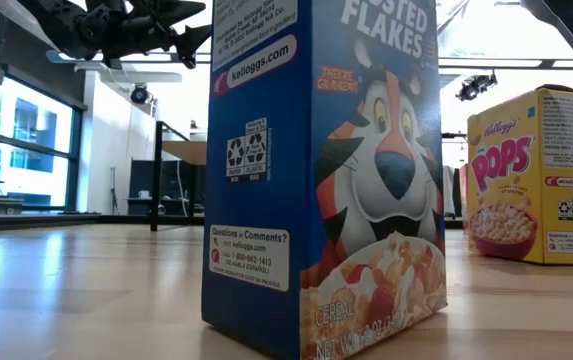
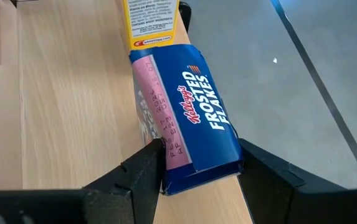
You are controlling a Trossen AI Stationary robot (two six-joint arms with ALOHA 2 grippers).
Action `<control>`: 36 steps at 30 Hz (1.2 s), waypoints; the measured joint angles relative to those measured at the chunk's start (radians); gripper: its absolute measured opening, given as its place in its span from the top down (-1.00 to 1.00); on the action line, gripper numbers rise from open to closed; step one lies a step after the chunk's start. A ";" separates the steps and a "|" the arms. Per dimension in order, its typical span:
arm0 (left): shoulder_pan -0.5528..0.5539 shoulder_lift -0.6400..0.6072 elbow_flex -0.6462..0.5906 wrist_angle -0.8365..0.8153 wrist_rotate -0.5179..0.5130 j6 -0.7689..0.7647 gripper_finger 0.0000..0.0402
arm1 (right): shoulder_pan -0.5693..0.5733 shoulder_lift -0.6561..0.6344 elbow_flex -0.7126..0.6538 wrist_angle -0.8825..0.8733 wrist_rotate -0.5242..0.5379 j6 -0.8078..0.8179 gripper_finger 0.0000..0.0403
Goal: Stack cereal on shelf
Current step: Adjust the blue cereal box on the shelf
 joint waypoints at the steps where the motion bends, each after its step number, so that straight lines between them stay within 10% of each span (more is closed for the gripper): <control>1: 0.000 0.000 0.000 0.000 0.000 0.000 -0.11 | 0.002 0.000 0.000 -0.003 0.004 0.000 0.08; 36: 0.000 0.000 0.000 0.000 0.000 0.000 -0.11 | 0.009 0.000 0.000 -0.023 0.024 0.045 0.02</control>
